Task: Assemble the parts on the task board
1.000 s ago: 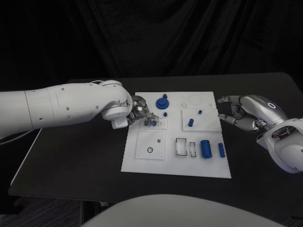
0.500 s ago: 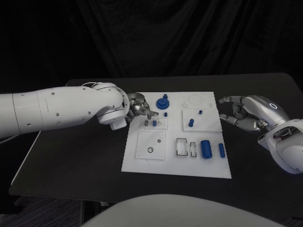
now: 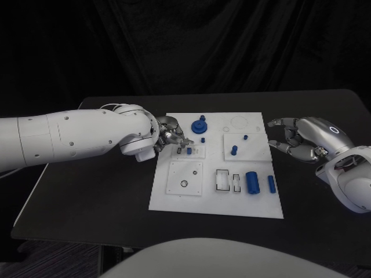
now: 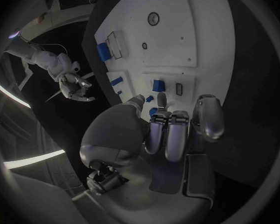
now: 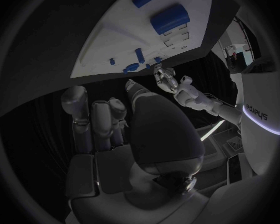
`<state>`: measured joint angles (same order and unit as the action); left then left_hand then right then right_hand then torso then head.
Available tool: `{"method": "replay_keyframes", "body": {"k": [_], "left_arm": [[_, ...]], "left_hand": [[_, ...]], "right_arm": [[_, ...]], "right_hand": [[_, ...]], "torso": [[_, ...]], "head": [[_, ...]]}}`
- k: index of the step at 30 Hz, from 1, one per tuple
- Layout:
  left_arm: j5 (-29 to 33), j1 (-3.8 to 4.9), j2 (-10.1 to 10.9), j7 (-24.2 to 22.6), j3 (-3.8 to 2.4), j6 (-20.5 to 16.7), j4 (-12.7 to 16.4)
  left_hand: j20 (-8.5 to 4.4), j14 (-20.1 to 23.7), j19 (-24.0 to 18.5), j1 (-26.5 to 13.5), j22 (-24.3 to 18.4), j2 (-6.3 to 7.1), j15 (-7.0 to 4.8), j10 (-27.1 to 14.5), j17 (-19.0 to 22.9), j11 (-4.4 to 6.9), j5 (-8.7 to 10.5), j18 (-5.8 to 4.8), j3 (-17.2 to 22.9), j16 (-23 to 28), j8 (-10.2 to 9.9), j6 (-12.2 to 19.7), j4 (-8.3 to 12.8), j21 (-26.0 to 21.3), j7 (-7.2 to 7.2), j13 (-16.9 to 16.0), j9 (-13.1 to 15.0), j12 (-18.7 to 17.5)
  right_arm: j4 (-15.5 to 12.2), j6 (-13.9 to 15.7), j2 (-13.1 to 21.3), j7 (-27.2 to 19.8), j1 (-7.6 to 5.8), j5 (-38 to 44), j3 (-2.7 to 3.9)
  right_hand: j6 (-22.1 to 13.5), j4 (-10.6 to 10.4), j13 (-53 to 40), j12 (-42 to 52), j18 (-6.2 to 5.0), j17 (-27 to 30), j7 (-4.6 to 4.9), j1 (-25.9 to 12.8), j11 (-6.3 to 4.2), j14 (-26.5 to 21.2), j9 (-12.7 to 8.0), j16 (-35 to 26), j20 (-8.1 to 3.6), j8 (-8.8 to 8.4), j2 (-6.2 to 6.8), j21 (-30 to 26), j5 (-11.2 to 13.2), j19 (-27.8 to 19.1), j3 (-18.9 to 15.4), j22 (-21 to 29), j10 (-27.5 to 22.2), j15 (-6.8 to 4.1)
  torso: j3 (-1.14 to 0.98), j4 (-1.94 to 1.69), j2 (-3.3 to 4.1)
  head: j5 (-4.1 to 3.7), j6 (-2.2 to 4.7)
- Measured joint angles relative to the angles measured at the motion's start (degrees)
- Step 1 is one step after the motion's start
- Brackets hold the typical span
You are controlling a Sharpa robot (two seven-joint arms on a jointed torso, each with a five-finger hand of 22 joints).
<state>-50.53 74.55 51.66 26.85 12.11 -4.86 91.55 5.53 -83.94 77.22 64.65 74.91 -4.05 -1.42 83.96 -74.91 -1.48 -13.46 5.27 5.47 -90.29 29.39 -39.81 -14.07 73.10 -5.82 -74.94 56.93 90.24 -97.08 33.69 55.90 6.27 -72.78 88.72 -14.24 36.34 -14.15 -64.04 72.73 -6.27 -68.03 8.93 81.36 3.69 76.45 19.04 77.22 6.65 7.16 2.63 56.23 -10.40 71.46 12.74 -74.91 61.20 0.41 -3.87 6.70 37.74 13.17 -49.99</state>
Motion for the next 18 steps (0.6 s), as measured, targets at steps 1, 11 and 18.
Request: {"method": "replay_keyframes", "body": {"k": [1,11,18], "left_arm": [[0.0,-0.11,0.0,0.1,0.00,0.1,-0.1],[-0.2,-0.96,-1.1,0.5,0.02,0.7,-1.1],[-0.2,-1.39,-1.7,0.5,0.00,0.9,-1.6]], "left_hand": [[0.00,0.0,0.0,0.0,0.0,0.00,0.00,0.0,0.0,0.00,-0.01,0.00,0.0,0.0,0.0,0.0,0.0,0.0,0.00,0.0,0.0,0.0],[0.00,-0.2,0.0,0.0,0.0,0.00,0.21,0.0,0.0,0.00,-0.76,0.00,0.0,0.0,0.2,0.0,0.0,-0.2,0.00,0.0,0.0,0.0],[0.00,-0.2,-0.4,0.0,0.0,0.00,0.21,0.0,0.0,0.00,-1.14,0.00,0.0,0.0,0.4,0.0,0.0,-0.2,0.00,0.0,0.1,0.0]], "right_arm": [[0.0,0.0,0.0,0.0,0.00,0.0,0.00],[0.0,-0.1,0.0,0.0,0.01,0.0,0.00],[0.0,-0.1,0.0,0.1,0.01,0.0,0.00]], "right_hand": [[0.0,0.0,0.0,0.0,0.00,0.0,0.00,0.0,0.00,0.0,0.0,0.0,0.00,0.00,0.00,0.0,0.0,0.0,0.0,0.0,0.0,0.00],[0.0,0.0,0.0,0.0,0.00,0.0,0.00,0.0,0.00,0.0,-0.1,0.0,0.00,0.00,0.00,0.0,0.0,0.0,0.0,0.0,0.0,0.00],[0.0,0.0,0.0,0.0,0.00,0.0,0.00,0.0,0.00,0.0,-0.1,0.0,0.00,0.00,0.00,0.0,0.0,0.0,0.0,0.0,0.0,0.00]], "torso": [[-0.01,0.00,0.01],[-0.01,0.04,0.03],[-0.01,0.04,0.01]], "head": [[-0.01,0.00],[-0.07,0.00],[-0.22,0.00]]}}
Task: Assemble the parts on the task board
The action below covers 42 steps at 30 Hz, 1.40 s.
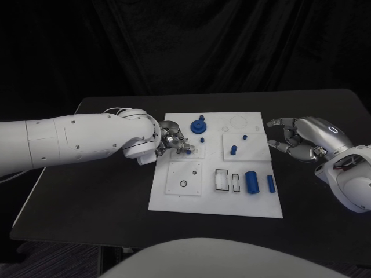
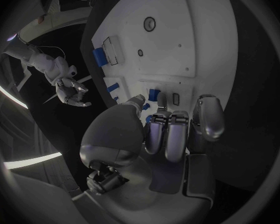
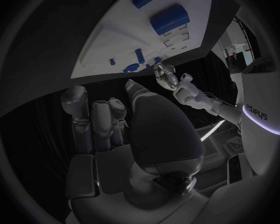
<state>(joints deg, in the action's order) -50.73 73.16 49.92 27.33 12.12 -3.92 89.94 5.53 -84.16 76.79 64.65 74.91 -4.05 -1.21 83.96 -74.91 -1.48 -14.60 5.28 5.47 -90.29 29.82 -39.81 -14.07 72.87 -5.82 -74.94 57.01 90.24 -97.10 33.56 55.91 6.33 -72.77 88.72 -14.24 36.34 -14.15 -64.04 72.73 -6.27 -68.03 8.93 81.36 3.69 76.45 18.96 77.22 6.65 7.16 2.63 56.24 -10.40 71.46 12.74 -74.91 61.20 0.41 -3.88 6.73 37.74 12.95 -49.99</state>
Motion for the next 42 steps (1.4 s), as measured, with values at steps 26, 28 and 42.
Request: {"method": "replay_keyframes", "body": {"k": [26,28,42], "left_arm": [[-0.1,-0.28,-1.9,-0.1,0.00,0.7,-1.9],[-0.1,-0.28,-2.0,-0.1,-0.01,0.8,-2.1],[0.0,-0.30,-2.3,-0.5,-0.10,1.0,-2.9]], "left_hand": [[-0.20,0.0,-0.2,2.3,0.0,-0.49,0.00,0.0,0.0,0.00,-5.40,0.00,1.0,0.0,1.0,-0.1,1.0,-0.6,0.09,0.0,-0.4,0.0],[-0.20,0.0,-0.2,2.5,0.0,-0.27,0.00,0.0,0.0,0.00,-5.61,0.01,1.1,0.0,1.0,-0.2,1.1,-0.6,0.21,0.0,-0.4,0.0],[-0.41,0.2,-0.4,5.0,0.0,-0.88,-0.22,0.0,0.0,0.42,-5.82,0.00,2.9,0.0,2.1,-1.8,2.9,-0.6,1.32,0.0,-0.6,0.0]], "right_arm": [[0.0,-0.6,0.0,0.1,0.00,-0.7,0.00],[0.0,-0.7,0.0,0.1,0.00,-0.8,0.00],[0.0,-1.4,0.0,0.3,0.25,-1.1,0.01]], "right_hand": [[0.6,0.0,0.1,0.0,0.00,0.1,0.22,0.0,0.00,0.0,-0.2,0.0,0.00,0.21,-0.05,-0.4,-0.2,0.0,0.0,0.0,0.0,0.00],[0.6,0.0,0.1,0.0,0.00,0.1,0.22,0.2,0.00,0.0,-0.2,0.0,0.00,0.21,-0.16,-0.4,-0.2,0.0,0.0,0.0,0.0,0.00],[1.0,0.0,0.2,-0.2,0.00,0.1,0.21,0.9,0.00,0.0,-0.6,0.0,0.00,0.21,-0.16,-0.7,-0.9,0.0,0.3,0.0,0.0,0.00]], "torso": [[0.03,-0.02,0.01],[0.03,-0.02,0.01],[0.00,-0.01,0.01]], "head": [[-0.19,0.00],[-0.24,0.00],[-0.42,0.00]]}}
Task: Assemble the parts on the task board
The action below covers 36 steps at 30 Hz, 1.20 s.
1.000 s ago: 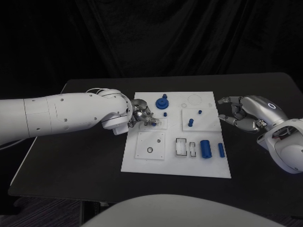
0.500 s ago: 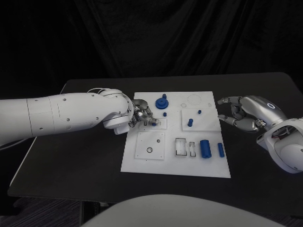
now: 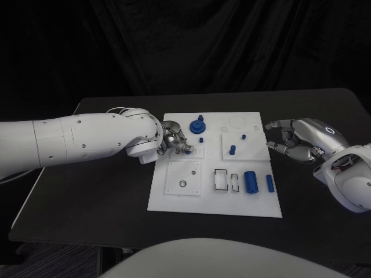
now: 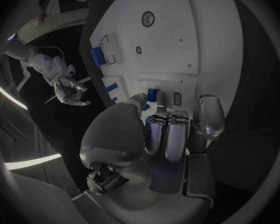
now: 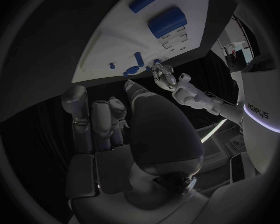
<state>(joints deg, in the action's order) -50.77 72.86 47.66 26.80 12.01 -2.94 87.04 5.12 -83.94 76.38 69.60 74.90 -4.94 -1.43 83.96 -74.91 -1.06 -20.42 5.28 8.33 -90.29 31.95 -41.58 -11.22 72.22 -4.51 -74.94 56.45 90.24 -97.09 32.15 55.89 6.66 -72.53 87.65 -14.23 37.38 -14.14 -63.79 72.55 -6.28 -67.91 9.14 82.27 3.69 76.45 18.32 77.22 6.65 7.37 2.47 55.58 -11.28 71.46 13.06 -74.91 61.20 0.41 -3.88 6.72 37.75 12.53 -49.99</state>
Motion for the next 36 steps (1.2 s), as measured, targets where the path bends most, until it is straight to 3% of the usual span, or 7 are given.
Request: {"method": "replay_keyframes", "body": {"k": [13,26,32,36], "left_arm": [[0.1,0.00,-0.4,-0.8,-0.04,0.0,-1.0],[0.1,-0.02,-0.5,-0.8,-0.04,0.0,-2.0],[0.1,-0.02,-0.5,-0.8,-0.05,0.0,-2.0],[0.1,-0.02,-0.5,-0.8,-0.05,0.0,-2.0]], "left_hand": [[-0.43,0.0,0.4,0.6,0.0,0.33,-0.42,-0.1,0.0,0.53,2.46,0.00,0.2,0.0,1.0,-1.7,-0.2,0.0,0.72,0.0,-0.2,0.0],[-0.64,-0.2,0.2,0.7,0.0,0.17,-0.63,0.1,0.0,0.73,2.45,-0.01,0.5,0.0,1.2,-2.9,-0.5,0.0,1.00,0.0,-0.7,0.0],[-0.83,0.0,0.4,1.1,0.0,0.55,-0.84,0.1,0.0,1.14,2.46,-0.01,0.7,0.0,0.9,-4.1,-0.7,0.0,1.33,0.0,-1.7,0.0],[-1.05,-0.2,0.2,1.2,0.0,0.71,-1.04,0.1,0.0,1.14,3.96,-0.01,0.7,0.0,0.4,-5.0,-0.7,0.0,1.37,0.0,-2.3,0.0]], "right_arm": [[0.0,-0.4,0.2,0.2,0.14,-0.1,-0.01],[0.0,-0.6,0.2,0.2,0.16,-0.1,-0.01],[0.0,-0.7,0.2,0.3,0.16,-0.1,-0.01],[0.0,-0.8,0.2,0.3,0.17,-0.1,-0.01]], "right_hand": [[0.0,0.0,0.0,0.0,0.00,0.1,0.00,0.0,0.00,0.0,0.0,-0.2,0.00,0.00,0.00,0.0,0.0,0.0,0.0,0.0,0.0,0.00],[0.0,0.2,0.0,0.0,0.00,0.0,0.00,0.2,0.00,0.0,-0.2,-0.2,0.00,0.00,-0.19,-0.2,-0.2,0.0,0.2,0.0,0.0,0.00],[0.5,0.4,0.2,0.0,0.00,0.1,0.09,1.1,0.00,0.0,-0.7,-0.2,0.00,0.00,0.15,-0.4,-2.0,0.0,0.7,0.0,0.0,0.00],[0.5,0.5,0.3,0.0,0.00,0.1,0.09,1.0,0.00,0.0,-0.7,-0.2,0.00,0.00,0.15,-0.4,-2.0,0.0,0.9,0.0,0.0,0.00]], "torso": [[0.03,-0.02,0.00],[0.05,-0.04,0.07],[0.09,-0.04,0.05],[0.09,-0.04,0.02]], "head": [[0.08,0.00],[0.15,0.00],[0.18,0.00],[0.27,0.00]]}}
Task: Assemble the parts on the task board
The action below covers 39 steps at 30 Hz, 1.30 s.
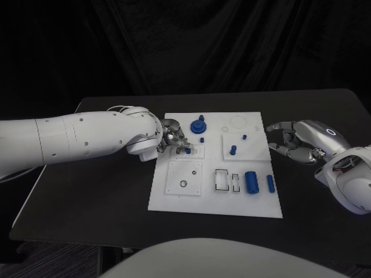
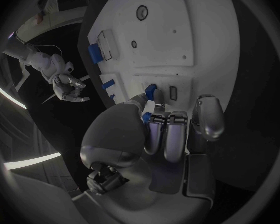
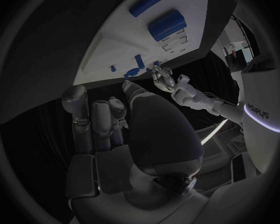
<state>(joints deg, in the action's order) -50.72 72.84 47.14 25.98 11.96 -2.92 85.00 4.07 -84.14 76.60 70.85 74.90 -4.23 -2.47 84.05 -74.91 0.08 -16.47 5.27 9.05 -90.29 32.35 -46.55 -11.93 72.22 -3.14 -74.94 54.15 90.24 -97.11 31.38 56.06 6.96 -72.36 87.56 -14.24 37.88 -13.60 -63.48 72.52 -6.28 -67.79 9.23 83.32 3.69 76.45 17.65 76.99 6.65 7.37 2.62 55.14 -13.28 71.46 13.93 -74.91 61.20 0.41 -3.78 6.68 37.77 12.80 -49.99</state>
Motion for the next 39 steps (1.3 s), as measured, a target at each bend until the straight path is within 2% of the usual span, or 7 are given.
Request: {"method": "replay_keyframes", "body": {"k": [9,13,16,20,27,32,39], "left_arm": [[-0.1,-0.11,0.3,0.2,0.15,-0.2,0.1],[-0.3,-0.11,1.2,-0.4,0.15,-1.6,0.8],[-1.2,-0.11,2.5,-1.4,0.15,-3.6,2.1],[-2.6,0.09,4.0,-3.0,0.16,-6.0,3.5],[-4.6,2.21,5.3,-7.3,0.13,-9.8,3.7],[-6.9,2.78,5.2,-12.8,0.13,-13.1,2.5],[-9.5,2.92,3.5,-19.5,0.16,-17.5,-1.2]], "left_hand": [[0.00,0.0,0.0,-6.3,0.0,1.99,0.00,0.0,0.0,0.00,11.13,0.00,-4.9,0.0,-0.6,-1.4,-4.5,0.0,-0.55,0.0,-1.2,0.0],[-0.21,0.0,0.2,-7.4,0.0,1.91,0.01,0.0,0.0,0.00,12.69,0.00,-6.3,0.0,-0.6,-1.5,-4.6,0.0,-0.42,0.0,-1.2,0.0],[-0.18,0.0,1.1,-7.6,0.0,1.78,0.01,0.0,0.0,0.00,12.52,0.00,-7.0,0.0,-0.6,-2.1,-4.4,1.0,-0.23,0.0,-1.0,0.0],[-0.58,0.2,2.1,-6.8,0.0,1.93,-0.21,-0.2,0.0,0.23,8.96,-0.47,-8.3,0.0,-0.6,-3.3,-4.4,2.2,0.27,0.0,-1.1,0.0],[-1.22,0.0,3.7,-0.6,0.0,1.05,-1.03,-0.1,0.0,1.33,5.00,-0.94,-7.8,0.0,-0.6,-5.2,-3.0,4.6,1.38,0.0,-1.1,0.0],[-1.65,0.1,5.3,3.2,0.0,1.00,-1.34,-0.1,0.0,1.73,4.76,-1.82,-6.6,0.0,-0.6,-5.5,-1.8,6.9,1.70,0.0,-0.8,0.0],[-2.02,0.2,6.0,6.5,0.0,1.49,-1.64,-0.1,0.0,1.74,4.45,-1.81,-5.3,0.0,-0.9,-5.8,-1.3,8.0,2.00,-0.1,-0.8,0.0]], "right_arm": [[0.0,0.0,0.0,0.0,0.01,0.0,0.00],[0.0,0.0,0.2,0.0,0.01,0.0,0.01],[0.0,0.1,0.4,0.0,0.02,0.0,0.01],[0.1,0.2,0.5,0.0,0.02,0.0,0.01],[0.5,0.5,0.4,-0.1,0.02,0.0,-0.01],[0.9,0.8,0.4,-0.2,0.03,0.0,-0.01],[1.1,1.2,0.4,-0.3,0.18,0.0,0.01]], "right_hand": [[0.0,0.0,0.0,0.0,0.00,0.1,0.00,0.0,0.00,0.0,-0.2,0.0,0.00,0.00,0.00,0.0,0.0,0.0,0.0,0.0,0.0,0.00],[0.0,-0.3,0.1,0.0,0.00,0.1,0.00,0.0,0.00,0.0,-0.3,0.0,0.00,0.00,0.00,0.0,0.0,0.0,0.0,0.0,0.0,0.00],[0.0,-0.3,0.1,0.0,0.00,0.1,0.00,0.0,0.00,0.0,-0.3,0.0,0.00,0.00,0.00,-0.2,0.0,0.0,0.0,0.0,0.0,0.00],[0.2,-0.3,0.1,0.0,0.00,0.1,-0.20,0.0,0.00,0.0,-0.4,0.0,0.00,0.00,0.00,-0.2,0.0,0.0,0.0,0.0,0.0,0.00],[0.2,-0.5,0.1,0.0,0.00,0.1,-0.20,0.0,0.00,0.0,-0.5,0.0,0.00,0.00,0.00,-0.2,0.0,0.0,-0.2,0.0,0.0,0.00],[0.2,-0.5,0.1,0.0,0.00,0.1,-0.20,0.0,0.00,0.0,-0.5,0.0,0.00,0.00,0.00,-0.2,0.0,0.0,-0.2,0.0,0.0,0.00],[0.4,-0.6,0.1,0.0,0.00,0.0,0.01,0.0,0.00,0.0,-0.6,0.0,0.00,0.00,0.00,-0.2,0.0,0.0,0.0,0.0,0.0,0.00]], "torso": [[-0.02,0.02,-0.03],[-0.03,0.02,-0.03],[-0.03,0.02,-0.03],[-0.03,0.02,-0.06],[-0.03,-0.01,-0.14],[-0.03,-0.02,-0.26],[-0.13,-0.01,-0.41]], "head": [[0.26,0.00],[0.38,0.00],[0.54,0.00],[1.12,0.00],[3.12,0.00],[4.35,0.00],[4.66,0.00]]}}
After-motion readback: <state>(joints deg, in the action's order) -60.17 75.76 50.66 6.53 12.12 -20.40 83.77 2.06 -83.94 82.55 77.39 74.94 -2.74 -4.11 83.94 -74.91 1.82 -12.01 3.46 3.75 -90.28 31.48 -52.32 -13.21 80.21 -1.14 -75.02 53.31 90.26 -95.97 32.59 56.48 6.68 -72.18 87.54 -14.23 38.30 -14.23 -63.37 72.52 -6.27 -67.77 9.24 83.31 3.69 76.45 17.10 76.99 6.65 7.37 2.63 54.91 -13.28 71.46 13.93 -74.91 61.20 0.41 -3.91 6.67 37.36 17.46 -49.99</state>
